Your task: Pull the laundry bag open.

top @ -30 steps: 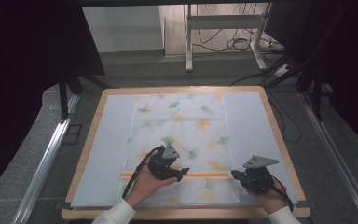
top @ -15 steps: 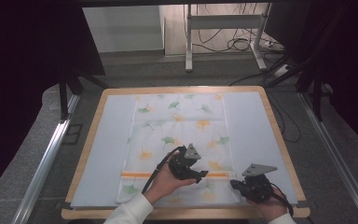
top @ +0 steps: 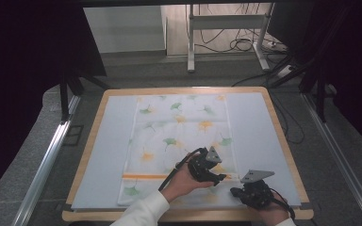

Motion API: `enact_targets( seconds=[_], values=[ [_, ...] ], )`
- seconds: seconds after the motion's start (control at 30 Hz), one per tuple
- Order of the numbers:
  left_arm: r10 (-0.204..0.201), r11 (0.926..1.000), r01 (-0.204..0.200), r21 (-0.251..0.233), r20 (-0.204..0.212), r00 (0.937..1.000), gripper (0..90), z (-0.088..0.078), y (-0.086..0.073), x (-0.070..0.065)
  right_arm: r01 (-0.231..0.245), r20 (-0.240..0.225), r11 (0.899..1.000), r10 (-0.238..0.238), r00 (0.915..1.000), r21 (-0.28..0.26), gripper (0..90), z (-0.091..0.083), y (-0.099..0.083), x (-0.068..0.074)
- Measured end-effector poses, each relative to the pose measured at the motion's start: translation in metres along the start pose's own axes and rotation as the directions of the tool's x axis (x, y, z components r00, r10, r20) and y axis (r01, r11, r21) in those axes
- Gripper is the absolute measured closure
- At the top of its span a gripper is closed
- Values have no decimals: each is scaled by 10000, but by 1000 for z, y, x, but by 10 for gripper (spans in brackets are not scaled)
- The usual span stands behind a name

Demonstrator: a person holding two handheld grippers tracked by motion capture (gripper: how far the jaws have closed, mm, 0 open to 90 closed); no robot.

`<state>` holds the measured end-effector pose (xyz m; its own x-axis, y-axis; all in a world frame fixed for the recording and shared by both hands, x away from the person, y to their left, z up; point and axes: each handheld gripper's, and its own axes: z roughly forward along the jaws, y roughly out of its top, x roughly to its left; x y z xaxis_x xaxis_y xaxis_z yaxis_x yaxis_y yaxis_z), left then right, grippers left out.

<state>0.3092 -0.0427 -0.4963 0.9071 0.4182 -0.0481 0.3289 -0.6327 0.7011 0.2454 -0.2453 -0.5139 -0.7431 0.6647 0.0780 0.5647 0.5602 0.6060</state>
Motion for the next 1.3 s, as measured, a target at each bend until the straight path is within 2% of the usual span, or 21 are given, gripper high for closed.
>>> enact_targets(
  seconds=[0.17, 0.4, 0.43, 0.53, 0.97, 1.07, 1.23, 1.3],
  values=[
    [198, 9998, -197, 98, -37, 9998, 451, 8, 6, -2, -55, -8, 10000, 55, 10000, -5, 885, 0, 0, -1],
    [189, 9997, -188, 154, -32, 9998, 454, 13, 10, -4, -36, -25, 10000, 36, 10000, 6, 885, 0, 0, -1],
    [292, 9994, -291, 193, -17, 9996, 455, 14, 11, -3, -38, -28, 10000, 38, 10000, 5, 885, 0, 0, -1],
    [213, 9997, -214, 133, 46, 9998, 462, 15, 12, -3, -1, 2, 10000, 1, 10000, -2, 885, 0, 0, -1],
    [742, 9966, -750, 332, 254, 9969, 519, 25, 21, -9, 45, 45, 10000, -45, 10000, 20, 885, -1, -1, 0],
    [1027, 9933, -1041, 509, 296, 9943, 541, 28, 22, -10, 23, 31, 10000, -23, 10000, 27, 885, -1, -1, 1],
    [1171, 9910, -1207, 582, 609, 9912, 580, 34, 24, -11, 45, 21, 10000, -45, 10000, 30, 884, -1, -1, 1],
    [1297, 9882, -1341, 742, 605, 9897, 599, 37, 25, -11, 31, 7, 10000, -31, 10000, 34, 883, -1, -1, 1]
  ],
)
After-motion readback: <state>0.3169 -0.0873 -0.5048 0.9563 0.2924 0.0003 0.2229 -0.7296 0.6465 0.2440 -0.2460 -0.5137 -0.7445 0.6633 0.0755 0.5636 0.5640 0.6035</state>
